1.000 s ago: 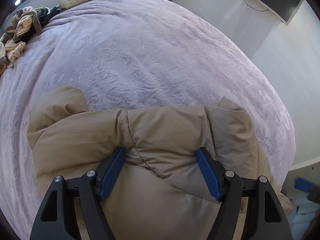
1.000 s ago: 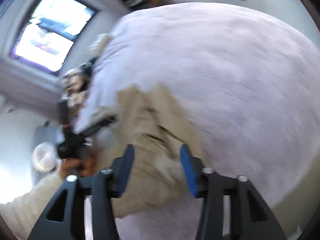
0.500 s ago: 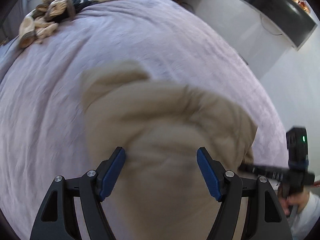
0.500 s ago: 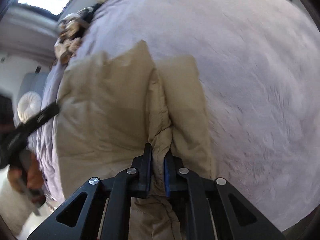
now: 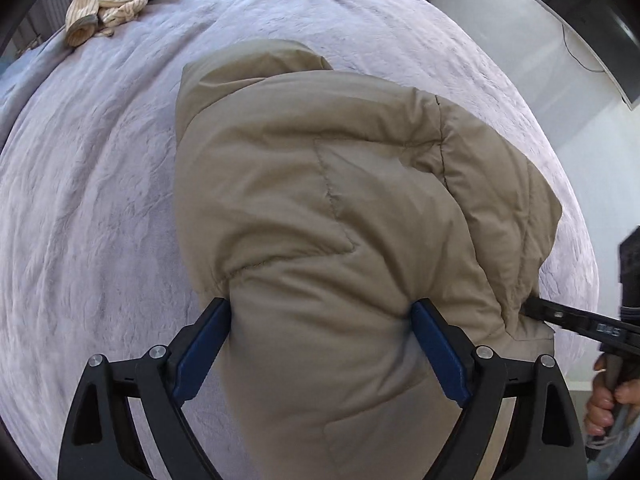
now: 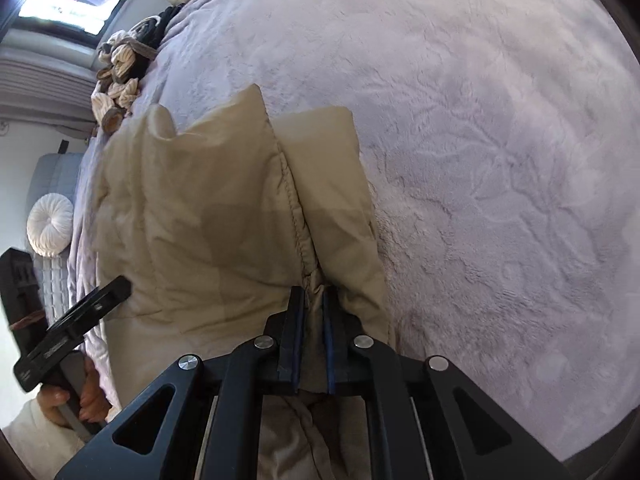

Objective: Fold large clothes

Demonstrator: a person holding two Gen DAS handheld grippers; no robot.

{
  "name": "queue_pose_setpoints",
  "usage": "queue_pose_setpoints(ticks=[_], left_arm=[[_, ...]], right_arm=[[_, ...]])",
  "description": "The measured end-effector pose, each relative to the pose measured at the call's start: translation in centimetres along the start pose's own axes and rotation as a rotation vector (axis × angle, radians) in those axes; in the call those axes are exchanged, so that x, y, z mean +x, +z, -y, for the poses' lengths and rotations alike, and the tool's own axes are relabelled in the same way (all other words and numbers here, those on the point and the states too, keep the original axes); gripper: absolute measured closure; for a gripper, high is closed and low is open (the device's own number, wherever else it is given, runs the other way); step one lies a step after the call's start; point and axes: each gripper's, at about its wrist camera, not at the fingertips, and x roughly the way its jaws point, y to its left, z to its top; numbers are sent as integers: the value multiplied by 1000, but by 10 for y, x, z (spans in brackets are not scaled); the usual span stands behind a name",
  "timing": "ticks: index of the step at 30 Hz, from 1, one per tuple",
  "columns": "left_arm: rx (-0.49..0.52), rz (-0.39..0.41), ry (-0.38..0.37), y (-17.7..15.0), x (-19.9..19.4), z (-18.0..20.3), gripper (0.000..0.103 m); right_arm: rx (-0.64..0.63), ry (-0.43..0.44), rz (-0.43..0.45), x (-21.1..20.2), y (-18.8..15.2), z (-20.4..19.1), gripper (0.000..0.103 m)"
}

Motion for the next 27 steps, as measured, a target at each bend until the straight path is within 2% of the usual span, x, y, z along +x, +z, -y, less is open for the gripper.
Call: queue_pose_setpoints(ticks=[1,3,4,5,7,9,12,18,23,27], left_arm=[[-7,-2,-1,0,0,-1,12],[-15,-2,0,-1,-1,-1,12],[-16,-1,2,-2,-2,-1,12],[-17,0,3,-3,-2,-1,12],[-22,0,6,-3,-2,-1,12],[-27,1,10,-4,-2,-1,12],[-34,-1,15,-4,-3,-1,12],[-50,-4,20,-5,-5,-3,12],[-58,-16,20,-5,-6,-4,12],[-75,-34,2,-3,-14,-12,12]], right_arm=[[-8,2,4,-6,-1,-2,86],[-22,9,24,-23,-1,-4,67],[-24,17,33,-27,0,-6,37],[-27,28,46,-34,1,-8,16],[-53,43,66,-46,3,-13,15],[-92,20,52,-47,5,-20,15],[-157,-43,12,-37,9,-32,5],[-217,-135,-41,-16,7,-46,5],[-239,-241,-105,15,8,-41,5],[-194,-205,-120,23,10,-34,5]])
